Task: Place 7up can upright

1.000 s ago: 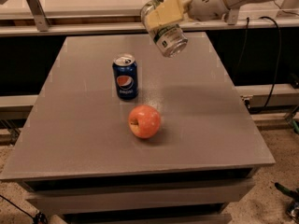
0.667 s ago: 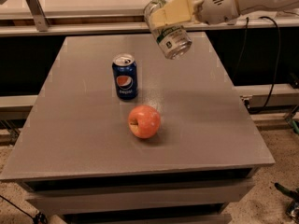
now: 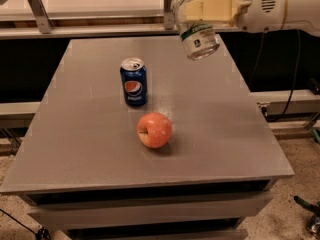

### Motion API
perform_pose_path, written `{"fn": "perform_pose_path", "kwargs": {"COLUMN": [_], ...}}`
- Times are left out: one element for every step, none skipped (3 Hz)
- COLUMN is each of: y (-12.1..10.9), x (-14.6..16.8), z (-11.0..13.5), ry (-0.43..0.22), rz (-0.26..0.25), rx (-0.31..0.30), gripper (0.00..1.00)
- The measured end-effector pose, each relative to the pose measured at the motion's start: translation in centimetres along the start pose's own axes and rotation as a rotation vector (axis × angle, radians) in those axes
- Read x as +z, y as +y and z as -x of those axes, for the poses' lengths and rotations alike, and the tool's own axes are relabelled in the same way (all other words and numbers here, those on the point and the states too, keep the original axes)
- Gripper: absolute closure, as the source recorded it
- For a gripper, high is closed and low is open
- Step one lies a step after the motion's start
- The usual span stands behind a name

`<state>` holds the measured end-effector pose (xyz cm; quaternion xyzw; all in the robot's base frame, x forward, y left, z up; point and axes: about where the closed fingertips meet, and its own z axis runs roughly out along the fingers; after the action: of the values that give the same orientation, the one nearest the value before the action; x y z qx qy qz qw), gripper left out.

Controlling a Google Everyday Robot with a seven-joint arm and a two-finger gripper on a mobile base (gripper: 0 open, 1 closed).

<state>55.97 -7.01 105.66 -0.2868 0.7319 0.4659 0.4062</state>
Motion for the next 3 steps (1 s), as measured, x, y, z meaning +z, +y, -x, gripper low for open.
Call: {"fn": "perform_pose_path", "kwargs": {"y": [-0.45, -0.44, -0.58], "x": [-1.9, -1.89, -1.73], "z": [0.19, 0.19, -0.3], "ry": [-0.053, -0.053, -0.076], "rz": [-0.02, -0.02, 0.007], "rx": [0.01, 0.01, -0.03], "gripper": [1.0, 1.0, 1.0]}}
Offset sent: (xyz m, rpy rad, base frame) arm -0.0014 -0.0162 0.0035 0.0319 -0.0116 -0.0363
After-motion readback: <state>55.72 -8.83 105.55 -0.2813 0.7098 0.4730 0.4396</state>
